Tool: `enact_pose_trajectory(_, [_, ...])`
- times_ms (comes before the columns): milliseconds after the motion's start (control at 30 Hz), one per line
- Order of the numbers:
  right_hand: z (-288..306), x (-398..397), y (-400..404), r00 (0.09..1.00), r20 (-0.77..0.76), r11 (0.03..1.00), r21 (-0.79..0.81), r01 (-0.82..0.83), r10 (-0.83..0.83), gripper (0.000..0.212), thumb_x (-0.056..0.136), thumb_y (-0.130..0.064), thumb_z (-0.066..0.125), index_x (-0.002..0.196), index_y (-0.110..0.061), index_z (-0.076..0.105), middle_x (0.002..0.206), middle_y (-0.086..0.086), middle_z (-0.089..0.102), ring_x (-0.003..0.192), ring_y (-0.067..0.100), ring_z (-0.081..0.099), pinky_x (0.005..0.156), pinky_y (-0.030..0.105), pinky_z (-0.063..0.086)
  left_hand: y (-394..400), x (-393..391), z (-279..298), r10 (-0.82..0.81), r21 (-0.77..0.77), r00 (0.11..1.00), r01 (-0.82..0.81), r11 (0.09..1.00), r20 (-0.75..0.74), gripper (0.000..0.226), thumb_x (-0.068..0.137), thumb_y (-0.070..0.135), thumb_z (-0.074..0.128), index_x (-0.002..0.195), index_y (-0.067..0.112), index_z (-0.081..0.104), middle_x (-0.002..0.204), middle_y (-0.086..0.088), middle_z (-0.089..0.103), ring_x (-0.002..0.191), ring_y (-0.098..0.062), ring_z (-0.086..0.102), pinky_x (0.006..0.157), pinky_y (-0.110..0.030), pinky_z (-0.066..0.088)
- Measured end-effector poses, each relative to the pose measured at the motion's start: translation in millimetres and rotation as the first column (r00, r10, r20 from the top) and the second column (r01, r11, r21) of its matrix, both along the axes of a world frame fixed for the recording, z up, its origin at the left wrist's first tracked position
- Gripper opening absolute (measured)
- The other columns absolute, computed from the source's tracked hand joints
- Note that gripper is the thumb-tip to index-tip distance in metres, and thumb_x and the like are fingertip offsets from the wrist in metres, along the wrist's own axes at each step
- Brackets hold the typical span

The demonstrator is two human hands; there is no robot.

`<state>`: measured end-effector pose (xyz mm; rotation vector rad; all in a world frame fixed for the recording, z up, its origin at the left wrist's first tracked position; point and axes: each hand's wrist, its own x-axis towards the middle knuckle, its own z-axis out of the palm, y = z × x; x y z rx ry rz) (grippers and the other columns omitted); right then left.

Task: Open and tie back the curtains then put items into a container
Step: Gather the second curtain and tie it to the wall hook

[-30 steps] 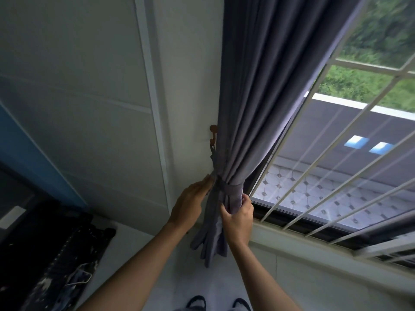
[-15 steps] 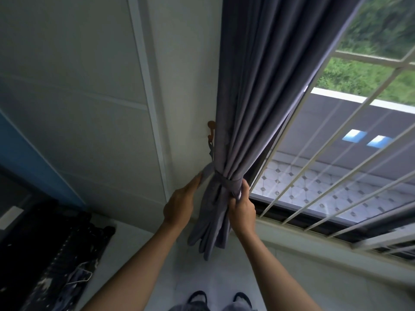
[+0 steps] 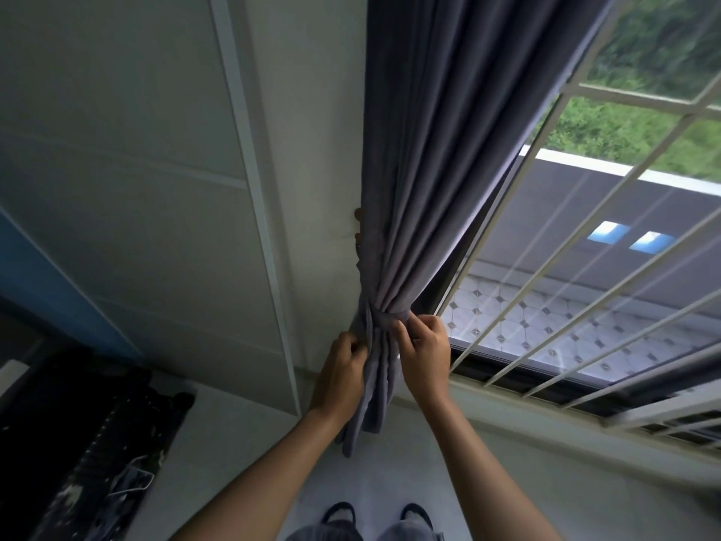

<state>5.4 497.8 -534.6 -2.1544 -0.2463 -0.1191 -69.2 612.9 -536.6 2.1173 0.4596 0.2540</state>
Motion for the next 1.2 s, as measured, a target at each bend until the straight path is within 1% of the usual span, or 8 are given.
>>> enact_pose_trajectory(233, [13,-6,-2,0.993,-0.047,0.973,-0.201,-0.115,0.108,0.032,0.075,-0.057,0.069,0.093,-0.032,0.063,0.073,-0.005,0.05,0.064,0.007,0.047,0.054,0.016,0.03,-20,2,-2,-0.011,0.028,0.994,0.008,1.0,0.112,0.024,0.1,0.025,0.039,0.115,0.012,0.053,0.1,0.01,0.051,0.09,-0.004,0.048,0.076,-0.016,0.035])
enact_pose_trajectory(400, [16,6,-4,0.986,-0.1,0.923,-0.348,-0.161,0.135,0.022,0.075,-0.042,0.066,0.084,-0.022,0.063,0.08,-0.001,0.064,0.075,0.019,0.059,0.063,0.034,0.05,-14,1,-6,-0.229,0.25,0.971,0.204,0.946,0.074,0.017,0.095,0.028,0.049,0.096,0.014,0.059,0.082,0.004,0.057,0.072,-0.007,0.055,0.066,-0.018,0.042])
enact_pose_trajectory(533, [24,11,-5,0.976,-0.133,0.888,-0.409,-0.211,0.171,0.011,0.071,-0.017,0.058,0.081,-0.019,0.056,0.08,0.005,0.062,0.075,0.031,0.057,0.062,0.037,0.047,-8,-2,-32,-0.465,0.541,0.885,0.398,0.741,-0.015,0.033,0.092,0.037,0.044,0.109,0.013,0.058,0.091,-0.005,0.054,0.079,-0.021,0.054,0.072,-0.03,0.046])
enact_pose_trajectory(633, [25,12,-8,0.974,-0.121,0.891,-0.394,-0.224,0.192,0.014,0.073,-0.005,0.058,0.084,-0.012,0.058,0.082,0.009,0.06,0.077,0.032,0.054,0.061,0.034,0.039,0,4,-27,-0.475,0.51,0.872,0.357,0.783,0.119,0.024,0.09,0.023,0.046,0.102,0.01,0.062,0.088,-0.007,0.055,0.076,-0.025,0.054,0.068,-0.035,0.046])
enact_pose_trajectory(733, [25,13,-10,0.971,-0.108,0.887,-0.395,-0.239,0.214,0.011,0.077,-0.004,0.057,0.086,-0.008,0.06,0.08,0.012,0.057,0.075,0.032,0.053,0.061,0.034,0.037,8,18,-9,-0.215,0.339,0.921,0.099,0.936,0.324,0.018,0.086,0.017,0.053,0.101,0.01,0.06,0.097,-0.007,0.057,0.088,-0.023,0.057,0.077,-0.038,0.048])
enact_pose_trajectory(867, [27,11,-17,0.95,-0.118,0.877,-0.364,-0.313,0.29,0.016,0.083,-0.006,0.058,0.096,-0.013,0.063,0.083,0.006,0.056,0.072,0.021,0.052,0.062,0.024,0.042,10,39,12,-0.072,-0.025,0.955,0.083,0.996,0.288,0.061,0.077,0.027,0.075,0.127,0.016,0.044,0.123,0.001,0.044,0.109,-0.007,0.051,0.089,-0.012,0.045])
enact_pose_trajectory(1033, [34,18,-31,0.905,-0.19,0.829,-0.363,-0.425,0.381,0.027,0.082,-0.013,0.066,0.109,-0.016,0.064,0.093,0.004,0.057,0.076,0.017,0.05,0.06,0.012,0.031,16,65,9,-0.169,0.043,0.96,0.163,0.986,0.225,0.082,0.056,0.036,0.088,0.124,0.018,0.046,0.119,0.003,0.045,0.107,-0.015,0.054,0.089,-0.026,0.05])
enact_pose_trajectory(1200, [40,25,-39,0.861,-0.269,0.775,-0.379,-0.506,0.431,0.054,0.078,-0.01,0.069,0.127,-0.025,0.056,0.1,-0.003,0.058,0.081,0.015,0.052,0.062,0.009,0.034,6,75,8,-0.14,0.089,0.962,0.122,0.989,0.236,0.066,0.057,0.043,0.081,0.111,0.016,0.053,0.11,-0.002,0.052,0.099,-0.015,0.056,0.079,-0.024,0.049])
